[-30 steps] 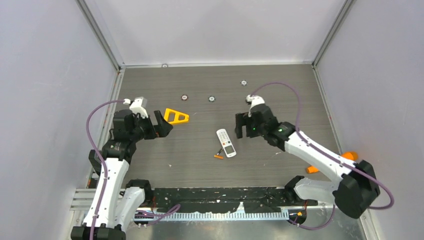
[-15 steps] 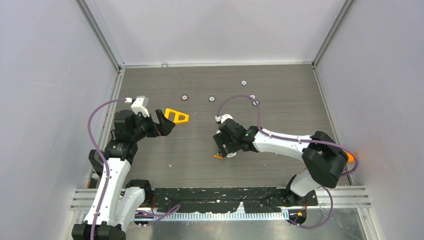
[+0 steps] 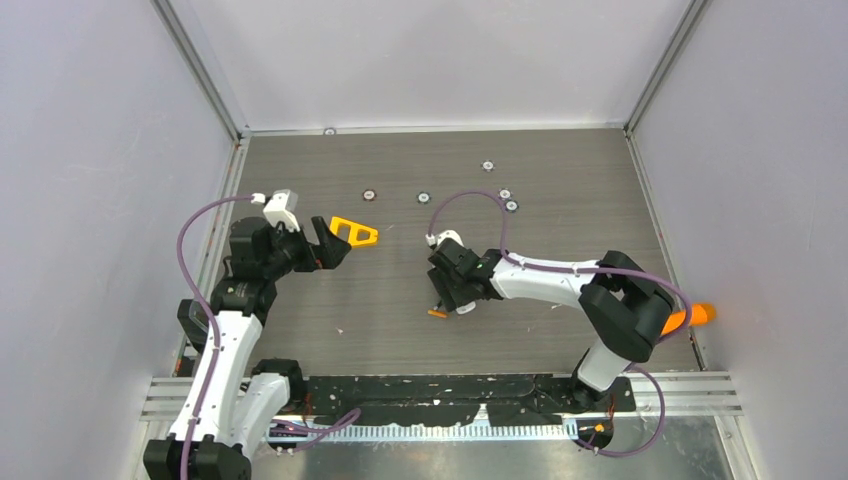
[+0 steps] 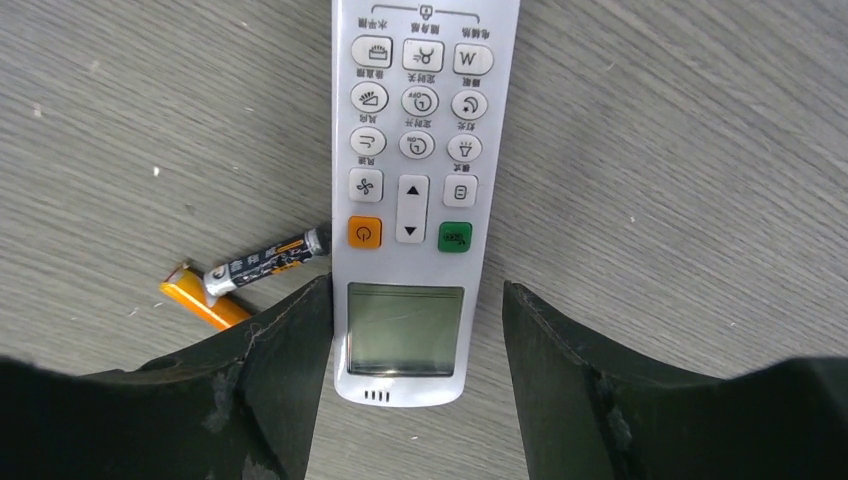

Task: Load the batteries into the remote control
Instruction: Pick up the remote control from the center of the board.

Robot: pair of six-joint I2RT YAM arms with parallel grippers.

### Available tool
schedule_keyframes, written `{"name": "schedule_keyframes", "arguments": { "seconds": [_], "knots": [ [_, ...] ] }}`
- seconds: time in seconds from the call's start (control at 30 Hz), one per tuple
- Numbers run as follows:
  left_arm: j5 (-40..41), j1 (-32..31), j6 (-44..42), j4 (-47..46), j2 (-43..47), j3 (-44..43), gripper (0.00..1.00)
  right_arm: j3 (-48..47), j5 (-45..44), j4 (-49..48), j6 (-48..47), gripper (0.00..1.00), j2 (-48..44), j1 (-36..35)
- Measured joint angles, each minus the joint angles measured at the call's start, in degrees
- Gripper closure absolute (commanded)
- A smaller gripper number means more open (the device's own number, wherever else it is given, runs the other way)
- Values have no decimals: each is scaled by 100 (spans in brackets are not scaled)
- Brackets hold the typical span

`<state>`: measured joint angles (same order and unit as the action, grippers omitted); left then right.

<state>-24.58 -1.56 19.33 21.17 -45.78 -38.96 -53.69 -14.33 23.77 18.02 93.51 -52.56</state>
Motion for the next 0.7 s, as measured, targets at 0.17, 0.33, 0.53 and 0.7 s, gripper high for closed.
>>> {"name": "schedule_keyframes", "arguments": {
  "seconds": [0.17,0.33,0.53,0.7],
  "knots": [
    [-4,0,0,-66,-33,-2,2,-22,-15,72,-13,35,136,0],
    [-15,0,0,-131,-125,-2,3,-22,-22,83,-11,56,138,0],
    [-251,-70,-90,-234,-129,0,5,-22,-28,101,-17,68,125,39],
    [-533,-284,-227,-391,-63,0,4,-68,299,251,-186,71,-149,341]
  ]
}}
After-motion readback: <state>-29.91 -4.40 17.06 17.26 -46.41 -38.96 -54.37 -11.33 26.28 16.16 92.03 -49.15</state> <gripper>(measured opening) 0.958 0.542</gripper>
